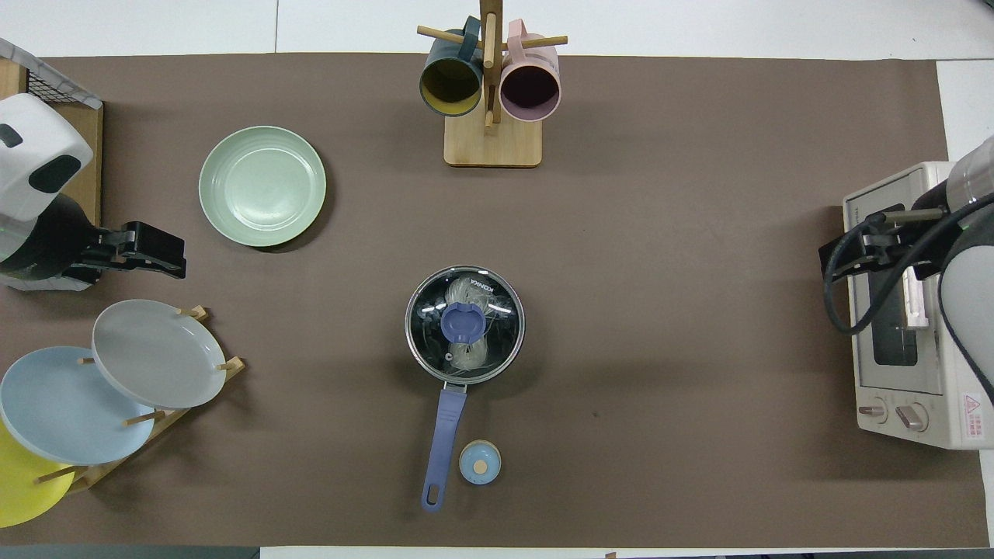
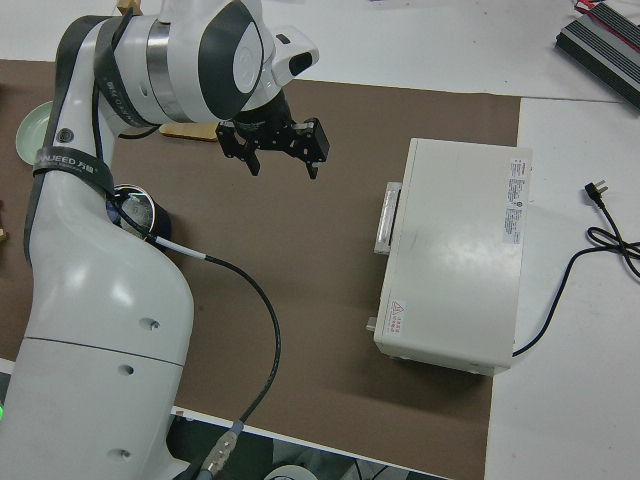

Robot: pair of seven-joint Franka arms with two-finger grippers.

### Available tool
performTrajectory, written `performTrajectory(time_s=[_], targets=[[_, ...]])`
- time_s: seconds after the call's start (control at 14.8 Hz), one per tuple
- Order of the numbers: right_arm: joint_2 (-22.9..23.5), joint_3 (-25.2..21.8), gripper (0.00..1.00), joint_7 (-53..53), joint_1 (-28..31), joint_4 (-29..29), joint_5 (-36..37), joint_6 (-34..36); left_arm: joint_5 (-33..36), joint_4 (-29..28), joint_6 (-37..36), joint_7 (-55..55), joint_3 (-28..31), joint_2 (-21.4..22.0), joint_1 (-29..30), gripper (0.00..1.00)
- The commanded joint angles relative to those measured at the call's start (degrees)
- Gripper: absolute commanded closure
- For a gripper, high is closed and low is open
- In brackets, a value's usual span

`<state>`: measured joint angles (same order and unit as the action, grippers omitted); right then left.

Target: Transfer vermicelli from plate to pot

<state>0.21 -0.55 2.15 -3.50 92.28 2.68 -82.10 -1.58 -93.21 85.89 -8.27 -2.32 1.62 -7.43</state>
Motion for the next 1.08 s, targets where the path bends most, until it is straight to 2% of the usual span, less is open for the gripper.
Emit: performTrajectory(time_s=[0.0, 0.54, 1.02], targets=[[-3.6, -1.7, 0.00, -2.5, 0.8, 4.8, -0.3, -3.3, -0.5, 0.1, -0.6, -0.5, 0.6, 0.6, -0.4, 0.00], [-2.9, -1.8, 0.00, -2.7, 1.1, 4.0, 0.0, -5.0, -0.5, 0.1, -0.6, -0.5, 0.6, 0.6, -0.4, 0.00], [-1.8, 0.5, 0.00, -2.6, 3.7, 2.1, -0.1, -5.1, -0.5, 0.2, -0.6, -0.5, 0.7, 0.6, -0.4, 0.00]])
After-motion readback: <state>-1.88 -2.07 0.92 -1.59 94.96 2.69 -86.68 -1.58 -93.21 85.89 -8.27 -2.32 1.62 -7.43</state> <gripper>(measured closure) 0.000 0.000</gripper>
